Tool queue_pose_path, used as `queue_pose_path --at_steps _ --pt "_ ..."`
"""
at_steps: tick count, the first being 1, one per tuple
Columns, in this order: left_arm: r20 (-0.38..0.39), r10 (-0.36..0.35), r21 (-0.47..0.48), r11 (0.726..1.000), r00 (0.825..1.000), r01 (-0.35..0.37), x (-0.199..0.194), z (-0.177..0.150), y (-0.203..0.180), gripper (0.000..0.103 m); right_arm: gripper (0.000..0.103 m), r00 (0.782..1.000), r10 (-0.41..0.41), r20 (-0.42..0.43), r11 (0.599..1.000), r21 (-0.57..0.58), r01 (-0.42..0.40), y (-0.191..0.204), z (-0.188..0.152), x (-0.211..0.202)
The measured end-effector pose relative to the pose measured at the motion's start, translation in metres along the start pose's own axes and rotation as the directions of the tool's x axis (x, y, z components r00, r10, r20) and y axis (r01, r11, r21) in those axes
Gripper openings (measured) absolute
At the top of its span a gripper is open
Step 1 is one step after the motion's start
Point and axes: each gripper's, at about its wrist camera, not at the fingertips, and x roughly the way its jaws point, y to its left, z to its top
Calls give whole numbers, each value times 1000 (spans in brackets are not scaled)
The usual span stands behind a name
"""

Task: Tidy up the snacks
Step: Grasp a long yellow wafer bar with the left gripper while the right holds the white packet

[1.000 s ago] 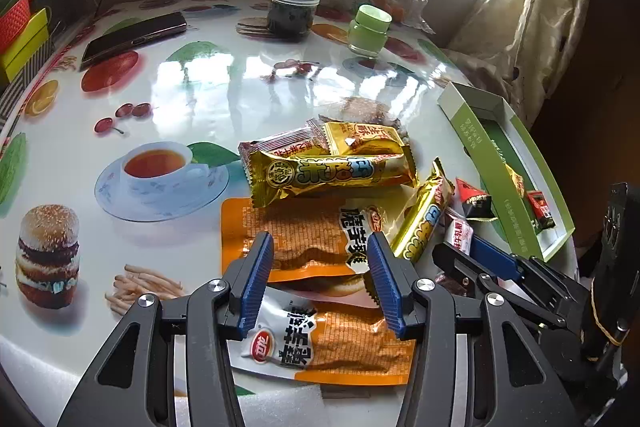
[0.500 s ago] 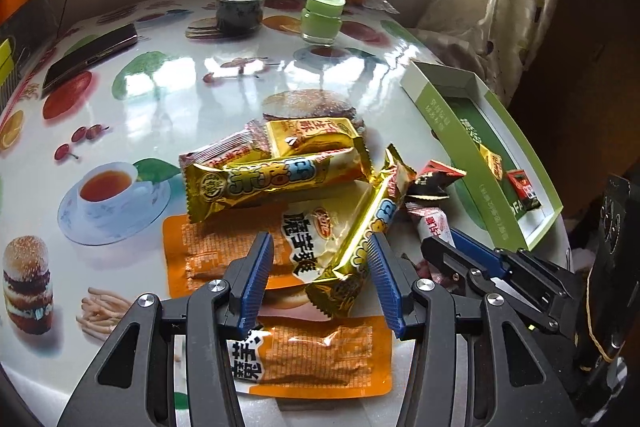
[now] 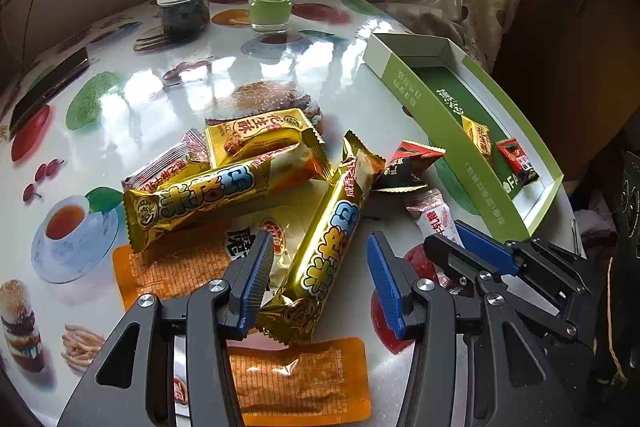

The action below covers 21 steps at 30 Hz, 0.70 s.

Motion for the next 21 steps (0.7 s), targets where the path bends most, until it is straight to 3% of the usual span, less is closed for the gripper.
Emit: queue_pose_path --at_steps 17,21 --pt "-12 22 79 997 1000 -21 18 12 -15 49 17 1000 3 4 1000 19 -3 -7 -2 -2" --pt "-13 26 75 997 1000 -25 19 12 -15 39 17 1000 4 5 1000 20 -4 -8 -2 -2"
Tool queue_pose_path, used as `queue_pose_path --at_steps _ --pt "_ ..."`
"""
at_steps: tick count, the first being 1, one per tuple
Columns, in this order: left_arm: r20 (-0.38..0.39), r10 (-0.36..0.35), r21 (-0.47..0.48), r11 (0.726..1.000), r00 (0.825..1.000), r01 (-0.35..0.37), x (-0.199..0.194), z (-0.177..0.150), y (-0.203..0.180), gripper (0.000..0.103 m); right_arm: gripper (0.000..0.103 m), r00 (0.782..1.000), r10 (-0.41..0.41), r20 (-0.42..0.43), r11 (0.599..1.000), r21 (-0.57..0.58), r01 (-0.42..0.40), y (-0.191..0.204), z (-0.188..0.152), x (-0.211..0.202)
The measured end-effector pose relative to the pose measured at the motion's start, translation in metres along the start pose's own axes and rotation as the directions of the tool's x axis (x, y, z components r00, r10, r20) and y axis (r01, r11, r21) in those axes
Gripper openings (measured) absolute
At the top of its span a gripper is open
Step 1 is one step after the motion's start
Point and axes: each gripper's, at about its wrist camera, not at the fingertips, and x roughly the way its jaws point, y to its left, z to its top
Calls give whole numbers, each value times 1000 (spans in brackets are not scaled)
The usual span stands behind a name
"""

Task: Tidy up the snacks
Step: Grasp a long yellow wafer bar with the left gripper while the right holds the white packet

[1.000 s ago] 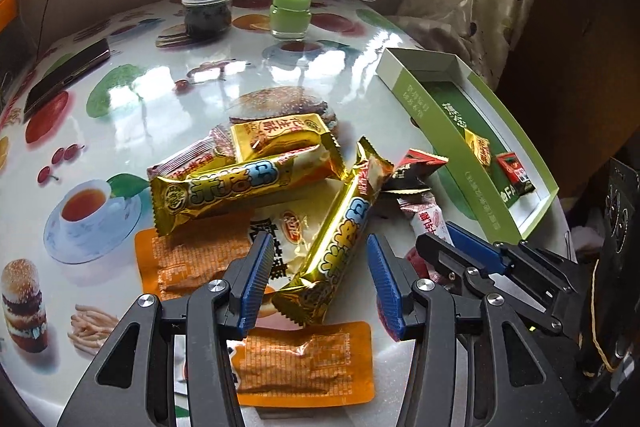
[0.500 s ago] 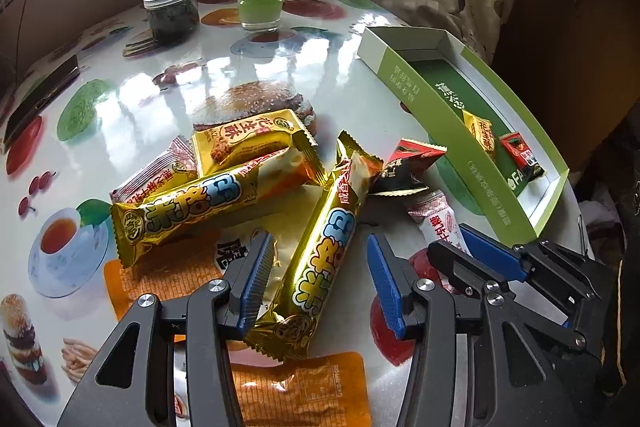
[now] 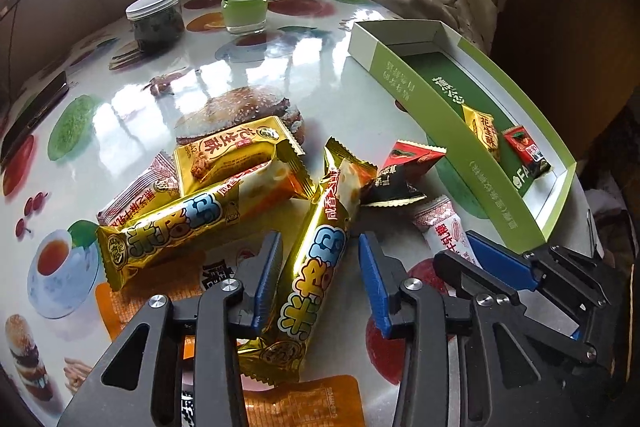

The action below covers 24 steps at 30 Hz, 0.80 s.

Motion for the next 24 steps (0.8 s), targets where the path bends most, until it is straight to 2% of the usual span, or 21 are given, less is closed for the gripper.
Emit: queue_pose_path --at_steps 2,8,24 --pt "4 -3 -2 1000 1000 3 -1 0 0 34 17 1000 0 0 1000 1 0 0 0 0" --pt "13 3 -21 1000 1000 -3 -3 -1 2 29 17 1000 -1 0 1000 1 1 0 0 0" --pt "71 -17 -80 997 997 23 -25 -6 11 26 17 1000 -16 3 1000 -22 16 7 2 -1"
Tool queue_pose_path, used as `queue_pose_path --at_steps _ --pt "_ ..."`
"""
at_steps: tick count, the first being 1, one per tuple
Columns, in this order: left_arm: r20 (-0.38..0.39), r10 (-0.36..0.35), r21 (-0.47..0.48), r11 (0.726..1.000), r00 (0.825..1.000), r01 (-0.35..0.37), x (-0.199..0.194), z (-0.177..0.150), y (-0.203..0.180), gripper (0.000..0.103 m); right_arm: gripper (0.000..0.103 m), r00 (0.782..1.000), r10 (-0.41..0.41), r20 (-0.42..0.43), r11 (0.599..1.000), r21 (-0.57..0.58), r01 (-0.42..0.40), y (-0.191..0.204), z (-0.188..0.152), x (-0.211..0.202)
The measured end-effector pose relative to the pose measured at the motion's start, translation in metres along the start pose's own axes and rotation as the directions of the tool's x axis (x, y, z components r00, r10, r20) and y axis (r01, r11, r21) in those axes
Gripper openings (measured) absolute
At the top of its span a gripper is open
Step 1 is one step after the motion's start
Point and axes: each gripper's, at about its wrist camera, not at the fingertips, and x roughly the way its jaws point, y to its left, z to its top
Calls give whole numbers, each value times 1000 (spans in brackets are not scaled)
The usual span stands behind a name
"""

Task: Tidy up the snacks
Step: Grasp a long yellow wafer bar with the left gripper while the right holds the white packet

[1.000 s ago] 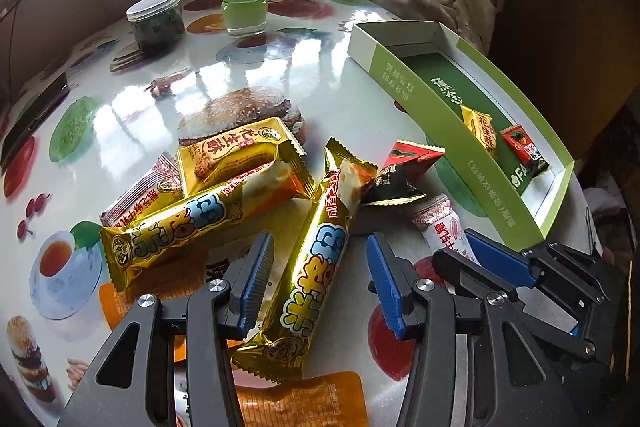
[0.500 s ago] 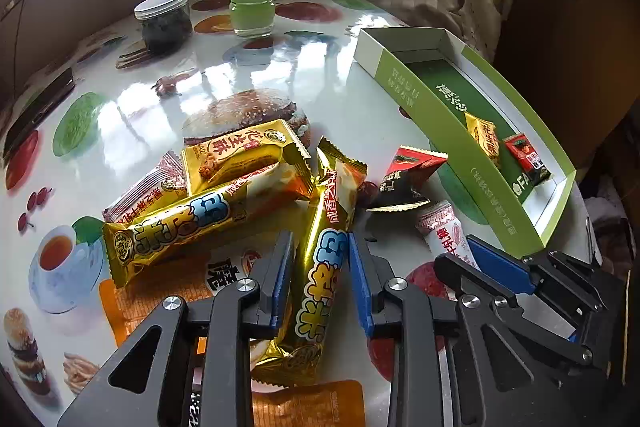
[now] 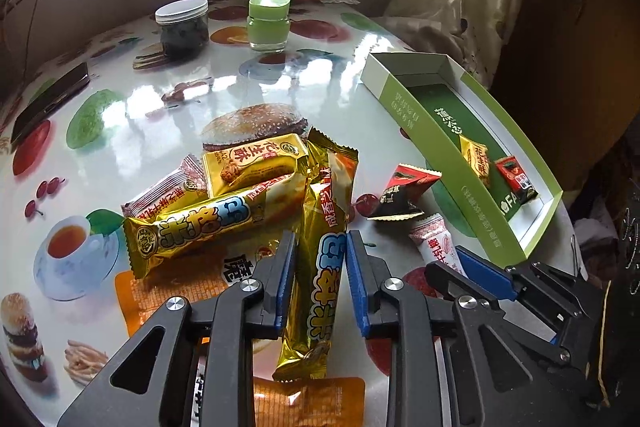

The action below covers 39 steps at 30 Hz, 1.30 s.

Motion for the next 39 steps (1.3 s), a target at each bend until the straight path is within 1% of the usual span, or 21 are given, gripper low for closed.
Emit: queue_pose_path --at_steps 9,13,19,24,29,33,35,39 --pt "25 -8 -32 999 1000 9 -12 0 7 26 17 999 26 34 999 -24 -26 9 2 -10" --pt "48 -11 -53 999 999 14 -20 3 9 26 17 998 42 57 999 -32 -40 12 4 -16" --pt "57 0 -57 998 998 3 -23 4 10 26 17 996 50 72 998 -43 -47 16 5 -21" --pt "22 -48 -36 998 999 49 -14 0 6 26 17 997 43 66 999 -27 -41 10 3 -22" --pt "-18 -67 -5 998 998 67 0 -1 -4 26 17 997 37 66 999 -19 -36 7 0 -23" --pt "-41 -43 25 999 998 44 10 0 -11 28 17 998 26 59 1000 -2 -26 0 -1 -22" --pt "-66 -34 41 999 997 36 17 0 -13 28 17 998 24 57 1000 6 -24 -2 -2 -23" --pt "-90 -18 50 998 996 23 26 -1 -15 28 17 998 24 60 1000 11 -25 -4 -2 -23"
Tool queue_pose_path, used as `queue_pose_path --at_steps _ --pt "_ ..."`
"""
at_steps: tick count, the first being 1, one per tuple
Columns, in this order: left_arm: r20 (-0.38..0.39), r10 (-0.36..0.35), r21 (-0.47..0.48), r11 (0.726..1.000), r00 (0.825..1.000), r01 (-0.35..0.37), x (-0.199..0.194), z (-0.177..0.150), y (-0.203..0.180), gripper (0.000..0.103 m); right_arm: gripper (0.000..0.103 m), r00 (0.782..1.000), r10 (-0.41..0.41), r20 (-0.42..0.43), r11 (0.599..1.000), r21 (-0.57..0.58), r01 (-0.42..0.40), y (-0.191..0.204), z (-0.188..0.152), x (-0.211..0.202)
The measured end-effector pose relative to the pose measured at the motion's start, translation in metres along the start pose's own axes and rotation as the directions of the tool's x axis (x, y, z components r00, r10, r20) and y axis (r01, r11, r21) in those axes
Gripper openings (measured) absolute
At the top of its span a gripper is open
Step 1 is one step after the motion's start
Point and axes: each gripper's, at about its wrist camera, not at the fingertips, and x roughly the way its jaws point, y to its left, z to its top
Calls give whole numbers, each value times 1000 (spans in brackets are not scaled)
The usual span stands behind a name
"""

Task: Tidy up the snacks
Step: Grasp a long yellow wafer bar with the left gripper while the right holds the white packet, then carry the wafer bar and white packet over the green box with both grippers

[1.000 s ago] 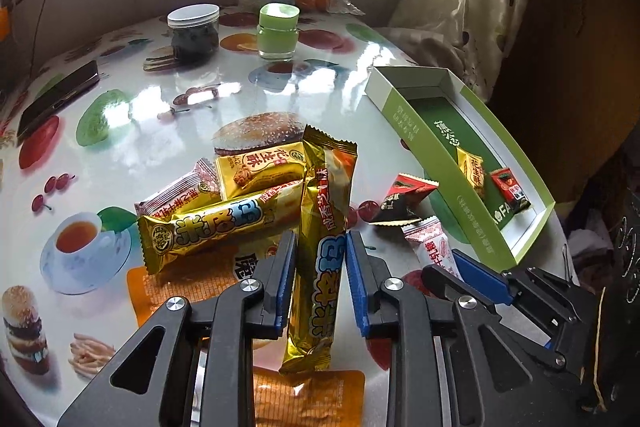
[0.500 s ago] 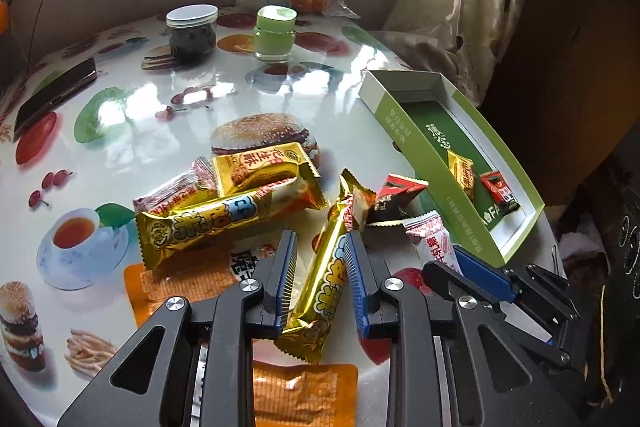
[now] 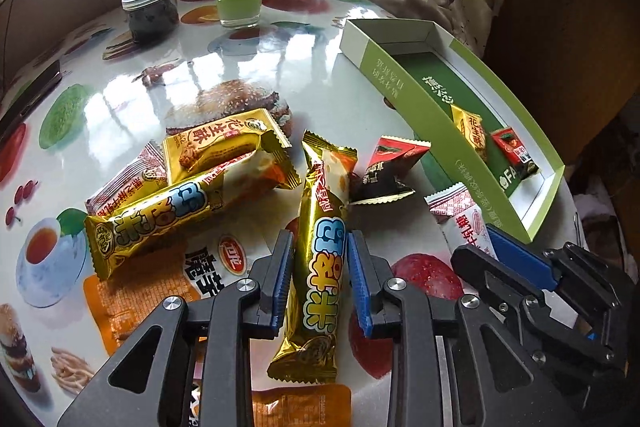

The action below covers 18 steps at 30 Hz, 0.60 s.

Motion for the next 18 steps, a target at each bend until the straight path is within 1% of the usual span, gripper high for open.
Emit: queue_pose_path --at_steps 3,8,13,16,18 --pt "4 6 0 1000 1000 -6 1 1 -1 28 17 1000 -2 -3 1000 8 2 -1 0 1" --pt "-3 42 17 999 999 -42 5 4 -6 29 17 1000 -1 -4 1000 11 1 -2 0 1" --pt "4 49 3 999 999 -49 4 4 -4 28 17 1000 -2 0 1000 12 2 -3 0 0" --pt "9 43 -11 999 999 -42 1 2 -2 25 17 1000 -2 3 1000 13 2 -3 -1 -1" --pt "11 40 -21 999 999 -39 0 1 -1 25 17 1000 -1 4 1000 11 1 -2 0 -2"
